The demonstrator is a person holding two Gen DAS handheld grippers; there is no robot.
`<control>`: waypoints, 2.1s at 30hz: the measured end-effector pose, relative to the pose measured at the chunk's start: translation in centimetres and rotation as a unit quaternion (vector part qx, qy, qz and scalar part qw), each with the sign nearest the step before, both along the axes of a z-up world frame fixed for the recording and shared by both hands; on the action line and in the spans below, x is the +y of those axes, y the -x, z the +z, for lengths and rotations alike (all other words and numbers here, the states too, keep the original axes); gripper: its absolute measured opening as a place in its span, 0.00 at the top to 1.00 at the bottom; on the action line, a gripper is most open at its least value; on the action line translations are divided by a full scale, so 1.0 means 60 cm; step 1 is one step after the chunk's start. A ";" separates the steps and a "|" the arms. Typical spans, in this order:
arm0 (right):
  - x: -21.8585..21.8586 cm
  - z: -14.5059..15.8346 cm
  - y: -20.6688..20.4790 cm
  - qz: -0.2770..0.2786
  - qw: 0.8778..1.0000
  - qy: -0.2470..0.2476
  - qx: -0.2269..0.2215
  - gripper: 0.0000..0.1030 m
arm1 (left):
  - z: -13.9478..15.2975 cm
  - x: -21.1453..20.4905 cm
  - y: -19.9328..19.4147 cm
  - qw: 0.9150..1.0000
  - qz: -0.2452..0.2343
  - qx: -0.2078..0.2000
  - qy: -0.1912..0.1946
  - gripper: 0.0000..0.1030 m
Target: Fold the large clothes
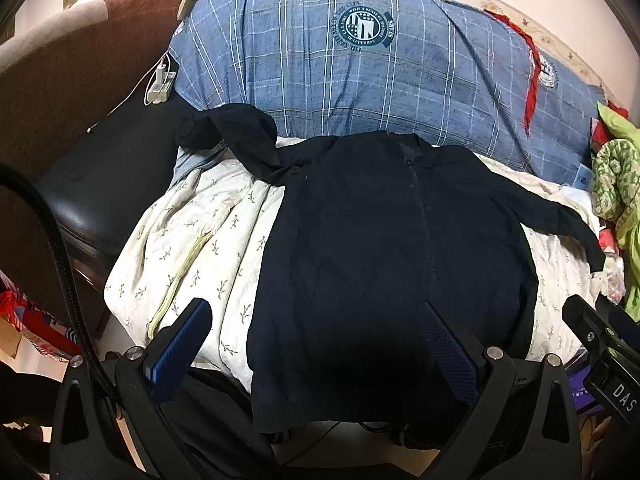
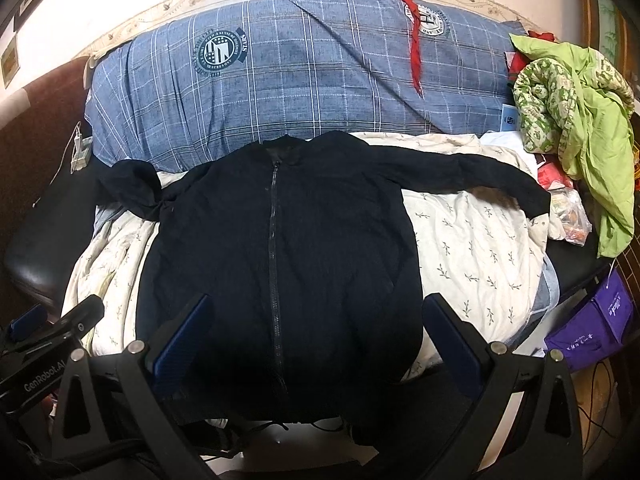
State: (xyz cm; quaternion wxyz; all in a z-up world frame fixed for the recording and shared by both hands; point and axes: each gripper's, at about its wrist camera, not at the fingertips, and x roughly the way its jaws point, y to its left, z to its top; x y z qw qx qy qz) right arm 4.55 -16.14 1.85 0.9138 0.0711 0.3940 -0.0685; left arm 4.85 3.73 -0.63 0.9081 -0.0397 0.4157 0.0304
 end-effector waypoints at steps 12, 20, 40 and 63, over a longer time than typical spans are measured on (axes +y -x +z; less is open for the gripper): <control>-0.008 -0.016 -0.021 -0.003 1.000 -0.018 0.001 0.00 | -0.016 -0.003 -0.026 1.000 -0.005 0.011 0.006 0.00; -0.084 -0.023 -0.037 -0.055 0.996 -0.063 -0.011 0.00 | -0.013 0.018 -0.072 0.996 -0.017 -0.002 0.085 0.00; 0.026 -0.081 -0.158 0.017 0.998 -0.057 0.030 0.00 | -0.158 0.559 -0.469 0.884 0.159 -0.085 0.431 0.01; 0.112 -0.094 -0.271 0.070 0.995 -0.060 0.039 0.00 | -0.251 0.609 -0.665 0.886 0.165 -0.023 0.432 0.97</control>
